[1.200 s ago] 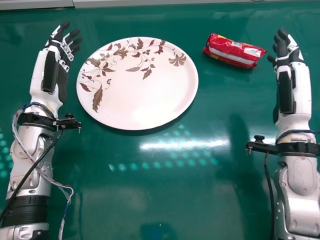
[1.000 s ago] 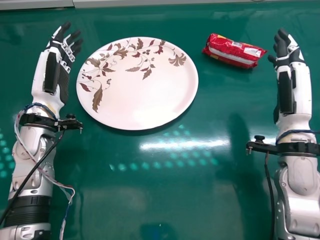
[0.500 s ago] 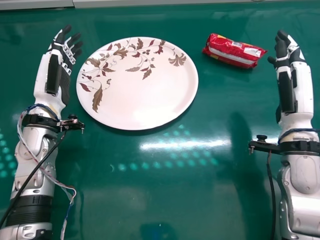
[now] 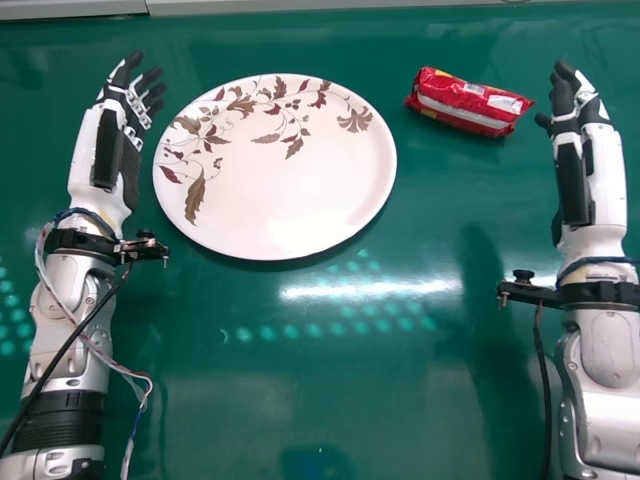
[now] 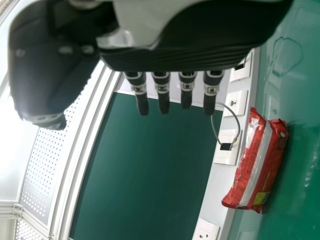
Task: Pick up biscuit and place it in the plate
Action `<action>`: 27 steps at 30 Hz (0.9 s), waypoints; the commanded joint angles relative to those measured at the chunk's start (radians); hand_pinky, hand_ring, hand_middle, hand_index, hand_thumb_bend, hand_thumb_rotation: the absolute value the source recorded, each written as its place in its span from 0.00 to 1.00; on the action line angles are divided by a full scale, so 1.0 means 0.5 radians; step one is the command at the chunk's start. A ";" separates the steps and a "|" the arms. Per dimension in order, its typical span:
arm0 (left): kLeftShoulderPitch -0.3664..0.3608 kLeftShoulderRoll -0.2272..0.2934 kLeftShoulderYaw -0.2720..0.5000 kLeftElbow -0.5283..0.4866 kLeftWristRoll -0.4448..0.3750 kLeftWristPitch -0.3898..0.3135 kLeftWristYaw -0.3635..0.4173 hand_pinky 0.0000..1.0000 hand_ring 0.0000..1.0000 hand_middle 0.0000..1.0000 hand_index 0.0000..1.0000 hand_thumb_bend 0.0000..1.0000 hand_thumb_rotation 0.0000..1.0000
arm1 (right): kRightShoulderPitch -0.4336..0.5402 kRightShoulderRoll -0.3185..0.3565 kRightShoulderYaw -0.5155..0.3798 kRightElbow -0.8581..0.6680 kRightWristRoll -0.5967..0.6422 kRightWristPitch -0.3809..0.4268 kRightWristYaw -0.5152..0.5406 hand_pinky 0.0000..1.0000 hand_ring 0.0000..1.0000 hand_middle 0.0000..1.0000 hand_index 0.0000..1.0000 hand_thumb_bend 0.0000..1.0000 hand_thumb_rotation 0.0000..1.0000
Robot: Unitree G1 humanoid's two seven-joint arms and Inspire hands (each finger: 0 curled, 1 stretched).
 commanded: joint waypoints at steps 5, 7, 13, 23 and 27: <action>0.006 -0.007 0.003 0.008 0.016 -0.023 0.000 1.00 0.95 0.94 1.00 0.56 0.81 | 0.000 -0.012 -0.014 -0.017 -0.001 0.008 -0.005 0.92 1.00 1.00 0.98 0.79 0.60; 0.006 -0.007 0.003 0.008 0.017 -0.023 0.000 1.00 0.95 0.94 1.00 0.56 0.81 | 0.000 -0.012 -0.014 -0.017 -0.001 0.008 -0.005 0.92 1.00 1.00 0.98 0.79 0.60; 0.006 -0.007 0.004 0.008 0.017 -0.023 0.000 1.00 0.95 0.94 1.00 0.56 0.81 | 0.000 -0.012 -0.014 -0.017 -0.001 0.009 -0.005 0.92 1.00 1.00 0.98 0.79 0.60; 0.006 -0.008 0.004 0.008 0.017 -0.023 -0.001 1.00 0.95 0.94 1.00 0.56 0.81 | 0.000 -0.012 -0.014 -0.017 -0.001 0.009 -0.005 0.92 1.00 1.00 0.98 0.79 0.60; 0.006 -0.008 0.004 0.008 0.017 -0.023 -0.001 1.00 0.95 0.94 1.00 0.56 0.81 | 0.000 -0.012 -0.014 -0.017 -0.001 0.009 -0.005 0.92 1.00 1.00 0.98 0.79 0.60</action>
